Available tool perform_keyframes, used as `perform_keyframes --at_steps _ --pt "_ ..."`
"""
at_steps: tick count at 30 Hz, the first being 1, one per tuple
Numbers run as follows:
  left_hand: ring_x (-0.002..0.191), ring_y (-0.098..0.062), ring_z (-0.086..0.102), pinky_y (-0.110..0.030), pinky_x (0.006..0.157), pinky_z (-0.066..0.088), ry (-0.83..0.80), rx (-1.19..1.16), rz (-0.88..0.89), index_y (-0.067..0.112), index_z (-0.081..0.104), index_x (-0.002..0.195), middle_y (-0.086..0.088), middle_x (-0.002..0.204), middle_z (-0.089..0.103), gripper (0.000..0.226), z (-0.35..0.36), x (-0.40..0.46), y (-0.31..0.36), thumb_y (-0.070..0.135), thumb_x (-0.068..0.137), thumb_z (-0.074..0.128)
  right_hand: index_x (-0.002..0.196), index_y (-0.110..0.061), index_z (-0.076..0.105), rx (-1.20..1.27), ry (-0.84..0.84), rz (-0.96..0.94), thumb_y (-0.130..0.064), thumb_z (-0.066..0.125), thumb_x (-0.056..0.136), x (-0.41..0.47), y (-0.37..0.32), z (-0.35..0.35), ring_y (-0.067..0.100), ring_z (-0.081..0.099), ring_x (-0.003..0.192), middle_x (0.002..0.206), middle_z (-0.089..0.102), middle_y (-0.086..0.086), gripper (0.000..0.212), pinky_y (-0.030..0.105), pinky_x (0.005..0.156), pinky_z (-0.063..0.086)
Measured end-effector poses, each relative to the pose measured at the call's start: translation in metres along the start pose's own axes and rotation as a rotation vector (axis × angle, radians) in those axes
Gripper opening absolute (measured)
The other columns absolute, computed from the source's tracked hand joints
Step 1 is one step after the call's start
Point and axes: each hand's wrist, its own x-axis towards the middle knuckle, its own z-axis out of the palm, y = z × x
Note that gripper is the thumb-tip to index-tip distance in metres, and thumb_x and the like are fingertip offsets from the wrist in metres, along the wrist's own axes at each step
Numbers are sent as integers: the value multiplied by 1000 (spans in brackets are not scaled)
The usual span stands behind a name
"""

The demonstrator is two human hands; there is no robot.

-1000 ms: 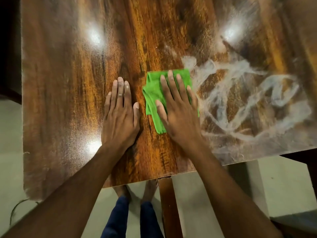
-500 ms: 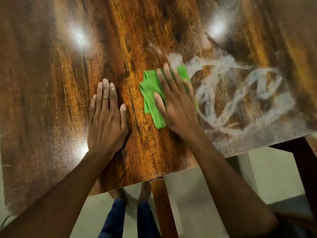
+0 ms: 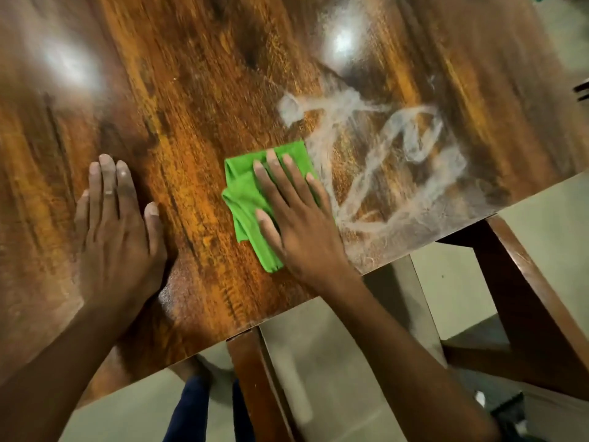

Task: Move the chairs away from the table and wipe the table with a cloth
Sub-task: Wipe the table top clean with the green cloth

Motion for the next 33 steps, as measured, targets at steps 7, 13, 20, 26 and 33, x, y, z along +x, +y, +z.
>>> perform_keyframes --at_steps 7,13,20,26,33 --pt "165 -19 -1 -47 133 10 -1 25 13 7 8 168 -11 178 4 64 -2 2 4 34 112 21 171 -25 10 10 -7 51 -49 33 112 -18 1 2 15 -3 165 179 -1 -3 68 47 132 13" --pt "165 -19 -2 -46 133 6 2 39 53 9 5 169 -10 178 3 66 -8 5 34 37 111 20 170 -24 19 -41 70 -12 -54 25 110 135 16 6 19 9 165 179 11 1 67 46 131 14" --pt "165 -19 -1 -44 134 7 -11 -146 35 7 10 169 -9 178 3 63 40 22 136 37 114 20 170 -23 18 -51 91 10 -50 24 113 85 41 4 18 8 165 179 11 1 63 44 132 13" --pt "165 -19 3 -44 133 13 6 -162 222 5 28 163 -12 177 9 54 41 17 137 28 113 26 171 -26 6 -19 -41 109 -47 27 113 -45 64 -8 15 -6 165 179 -2 -3 65 47 133 11" --pt "165 -26 -3 -46 134 12 -156 20 243 -1 10 166 -18 176 2 64 43 16 135 31 111 16 170 -27 -2 -26 -89 136 -50 25 113 -61 60 -7 16 -10 165 179 -9 -4 67 44 133 1"
